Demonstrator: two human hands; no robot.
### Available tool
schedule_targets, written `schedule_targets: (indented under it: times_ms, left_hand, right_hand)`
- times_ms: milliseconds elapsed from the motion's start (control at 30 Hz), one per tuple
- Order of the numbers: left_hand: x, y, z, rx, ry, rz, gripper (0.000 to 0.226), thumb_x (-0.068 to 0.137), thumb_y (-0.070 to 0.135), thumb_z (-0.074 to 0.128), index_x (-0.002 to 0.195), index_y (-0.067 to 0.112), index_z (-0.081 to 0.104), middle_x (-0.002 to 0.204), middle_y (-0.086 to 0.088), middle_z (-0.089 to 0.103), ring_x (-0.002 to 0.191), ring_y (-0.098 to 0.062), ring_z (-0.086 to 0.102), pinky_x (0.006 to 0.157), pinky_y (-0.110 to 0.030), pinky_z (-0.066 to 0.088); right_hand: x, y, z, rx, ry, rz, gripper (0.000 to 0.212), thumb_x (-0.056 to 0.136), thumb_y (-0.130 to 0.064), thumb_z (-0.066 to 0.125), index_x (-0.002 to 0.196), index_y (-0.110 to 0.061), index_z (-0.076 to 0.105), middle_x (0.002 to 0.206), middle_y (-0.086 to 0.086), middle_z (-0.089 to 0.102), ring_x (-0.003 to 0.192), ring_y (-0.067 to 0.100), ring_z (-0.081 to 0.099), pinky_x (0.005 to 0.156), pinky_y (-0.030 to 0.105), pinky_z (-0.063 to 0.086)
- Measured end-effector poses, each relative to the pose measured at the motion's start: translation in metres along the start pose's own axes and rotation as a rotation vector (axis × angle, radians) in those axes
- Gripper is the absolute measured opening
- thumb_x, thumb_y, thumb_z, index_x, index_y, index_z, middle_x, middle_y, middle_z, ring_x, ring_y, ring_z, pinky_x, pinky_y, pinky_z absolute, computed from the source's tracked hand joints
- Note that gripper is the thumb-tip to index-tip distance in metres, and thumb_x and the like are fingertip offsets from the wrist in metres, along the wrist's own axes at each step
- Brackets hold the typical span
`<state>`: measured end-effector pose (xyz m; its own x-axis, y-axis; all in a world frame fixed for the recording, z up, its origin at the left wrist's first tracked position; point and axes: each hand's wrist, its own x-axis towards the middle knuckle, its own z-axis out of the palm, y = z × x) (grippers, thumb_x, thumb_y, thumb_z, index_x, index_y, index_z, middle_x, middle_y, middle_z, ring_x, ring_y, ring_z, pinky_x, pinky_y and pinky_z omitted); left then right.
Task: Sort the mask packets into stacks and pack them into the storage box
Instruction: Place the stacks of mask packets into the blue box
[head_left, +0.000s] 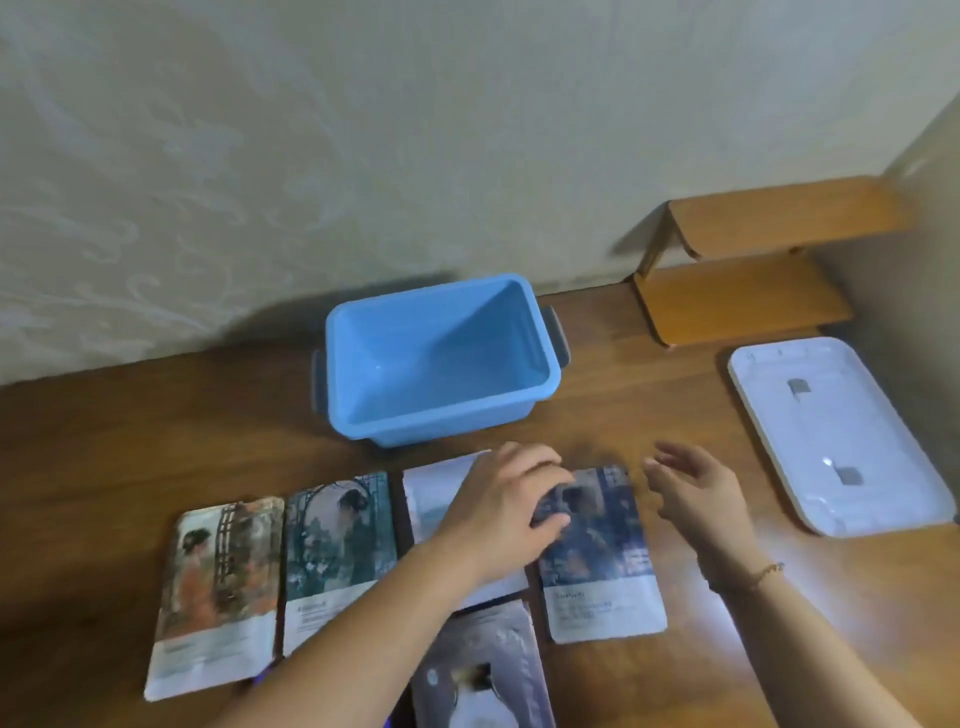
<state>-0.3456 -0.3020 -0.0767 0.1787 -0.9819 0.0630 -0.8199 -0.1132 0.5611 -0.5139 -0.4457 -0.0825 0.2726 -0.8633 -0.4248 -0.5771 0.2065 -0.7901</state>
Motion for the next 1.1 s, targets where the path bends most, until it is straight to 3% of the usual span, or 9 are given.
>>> schedule_targets:
  times_ms: [67,167,367,533,700,800,933,1000,1100]
  left_hand:
    - [0.008,0.011,0.020,0.120,-0.248,-0.095,0.053,0.083,0.039,0.068,0.133,0.028,0.052,0.140,0.007,0.044,0.125,-0.020,0.040,0.105,-0.038,0.034]
    - [0.013,0.018,0.041,0.261,-0.427,-0.141,0.068,0.080,0.043,0.069,0.141,0.033,0.040,0.146,0.006,0.034,0.129,-0.024,0.035,0.106,-0.039,0.030]
    - [0.012,0.021,0.055,0.331,-0.411,-0.162,0.071,0.079,0.040,0.072,0.141,0.036,0.036,0.145,0.006,0.032,0.128,-0.023,0.035,0.105,-0.042,0.033]
    - [0.007,0.021,0.056,0.321,-0.422,-0.165,0.075,0.080,0.037,0.074,0.143,0.035,0.033,0.151,0.007,0.027,0.134,-0.022,0.029,0.108,-0.042,0.027]
    - [0.004,0.025,0.055,0.285,-0.449,-0.184,0.075,0.085,0.030,0.069,0.148,0.033,0.028,0.157,0.004,0.019,0.141,-0.023,0.020,0.113,-0.045,0.022]
    - [0.009,0.027,0.049,0.210,-0.415,-0.178,0.070,0.086,0.039,0.067,0.147,0.032,0.033,0.155,0.005,0.020,0.140,-0.022,0.021,0.113,-0.041,0.022]
    - [0.031,0.031,0.023,-0.100,-0.163,-0.291,0.071,0.085,0.047,0.067,0.146,0.025,0.037,0.153,0.008,0.027,0.142,-0.013,0.024,0.112,-0.027,0.021]
    - [0.048,0.030,-0.001,-0.239,-0.232,-0.384,0.074,0.081,0.052,0.071,0.144,0.025,0.042,0.149,0.007,0.039,0.137,-0.011,0.036,0.110,-0.024,0.026]
    - [0.059,0.022,-0.039,-0.468,-0.522,-0.467,0.068,0.070,0.060,0.077,0.124,0.022,0.059,0.124,0.004,0.066,0.113,-0.012,0.062,0.105,-0.039,0.046]
  right_hand:
    - [-0.014,0.030,-0.005,-0.002,-0.031,0.119,0.036,0.085,-0.029,0.068,0.118,-0.017,0.062,0.106,0.001,0.067,0.094,0.020,0.066,0.072,0.039,0.057]
    - [-0.021,0.056,0.000,-0.009,-0.058,0.212,0.032,0.078,-0.033,0.072,0.104,-0.016,0.067,0.092,-0.001,0.071,0.080,0.017,0.067,0.065,0.036,0.055]
    - [-0.025,0.057,0.017,-0.067,-0.089,0.244,0.020,0.071,-0.030,0.062,0.068,-0.014,0.072,0.068,0.001,0.072,0.070,0.021,0.068,0.069,0.041,0.057]
    - [-0.029,0.054,0.029,-0.183,-0.133,0.178,0.014,0.083,-0.025,0.056,0.094,-0.019,0.059,0.094,0.004,0.066,0.088,0.023,0.064,0.077,0.037,0.054]
    - [-0.034,0.061,0.031,-0.131,-0.115,0.126,0.017,0.087,-0.016,0.055,0.105,-0.017,0.054,0.098,0.003,0.066,0.087,0.020,0.063,0.075,0.035,0.052]
    - [-0.033,0.066,0.017,0.001,-0.129,0.126,0.013,0.086,-0.007,0.060,0.097,-0.014,0.059,0.095,0.008,0.070,0.083,0.020,0.067,0.079,0.043,0.056]
    - [-0.032,0.048,-0.020,0.040,-0.181,0.056,0.012,0.088,-0.002,0.060,0.094,-0.013,0.059,0.092,0.009,0.072,0.074,0.022,0.071,0.070,0.041,0.059]
    - [-0.030,0.027,-0.038,0.014,-0.282,-0.016,0.010,0.089,-0.002,0.059,0.095,-0.010,0.058,0.092,0.011,0.073,0.078,0.027,0.072,0.072,0.047,0.059]
    - [-0.027,-0.015,-0.049,0.063,-0.518,-0.090,0.016,0.089,-0.005,0.061,0.104,-0.005,0.057,0.101,0.020,0.071,0.091,0.041,0.068,0.079,0.052,0.054]
